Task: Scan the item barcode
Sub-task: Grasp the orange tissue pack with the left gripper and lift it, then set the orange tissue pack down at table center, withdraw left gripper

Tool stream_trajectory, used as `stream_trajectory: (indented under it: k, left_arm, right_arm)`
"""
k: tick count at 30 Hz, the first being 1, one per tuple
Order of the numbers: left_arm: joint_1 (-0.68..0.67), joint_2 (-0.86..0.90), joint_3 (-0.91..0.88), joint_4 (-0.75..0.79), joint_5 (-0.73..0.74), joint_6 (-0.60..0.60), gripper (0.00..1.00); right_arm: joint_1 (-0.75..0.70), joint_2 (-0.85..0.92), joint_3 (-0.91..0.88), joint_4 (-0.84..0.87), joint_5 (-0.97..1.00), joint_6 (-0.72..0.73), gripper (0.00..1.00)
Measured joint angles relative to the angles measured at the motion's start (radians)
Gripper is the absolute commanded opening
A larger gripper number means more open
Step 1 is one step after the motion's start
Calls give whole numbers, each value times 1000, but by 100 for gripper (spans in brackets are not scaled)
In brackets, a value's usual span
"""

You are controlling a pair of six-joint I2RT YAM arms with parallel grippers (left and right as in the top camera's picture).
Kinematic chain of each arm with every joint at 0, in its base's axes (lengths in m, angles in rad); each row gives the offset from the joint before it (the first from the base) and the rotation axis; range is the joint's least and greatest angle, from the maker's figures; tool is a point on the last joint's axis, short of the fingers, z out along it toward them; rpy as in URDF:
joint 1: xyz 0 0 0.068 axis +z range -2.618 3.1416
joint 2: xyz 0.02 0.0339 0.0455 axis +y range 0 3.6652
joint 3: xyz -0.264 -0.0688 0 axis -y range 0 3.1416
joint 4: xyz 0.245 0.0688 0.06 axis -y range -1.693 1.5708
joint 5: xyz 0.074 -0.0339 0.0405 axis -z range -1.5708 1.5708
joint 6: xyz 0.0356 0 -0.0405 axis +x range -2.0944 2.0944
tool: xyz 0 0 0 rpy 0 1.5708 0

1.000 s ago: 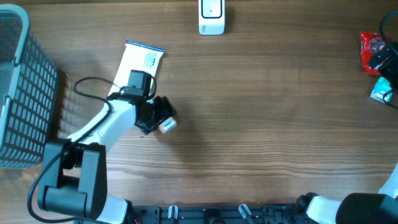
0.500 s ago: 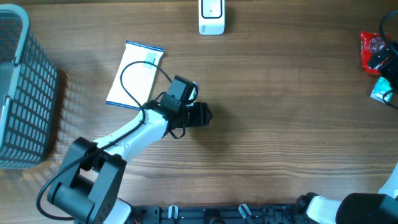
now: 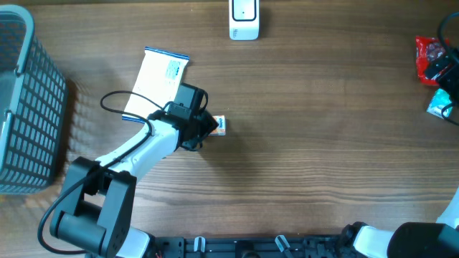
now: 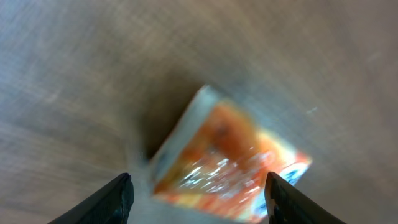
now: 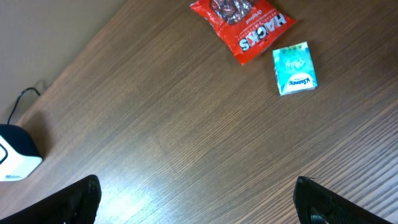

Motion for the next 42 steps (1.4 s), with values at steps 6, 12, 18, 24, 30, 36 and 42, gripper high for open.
stream_trajectory:
  k: [6,12,18,24,30,36,42]
  left_arm:
    - [-1,0,0,124,-19,-31,65]
    - [-1,0,0,212,10,65,80]
    - [-2,0,0,407,409,377,89]
    - [37,-47,63,204,599,527,100]
    - [57,-290,272,-311,208,621,100]
    - [98,-491,322,-557,-312,399,100]
    - [148,-501,322,-656,-449,279,100]
  right_arm:
    - [0,0,0,0,0,0,100]
    - [0,0,0,0,0,0,100]
    - [0,0,0,1,0,0,100]
    - [0,0,0,-1,0,0,100]
    - [0,0,0,0,0,0,100]
    - [0,0,0,0,0,0,100]
    - [0,0,0,95,0,7,100]
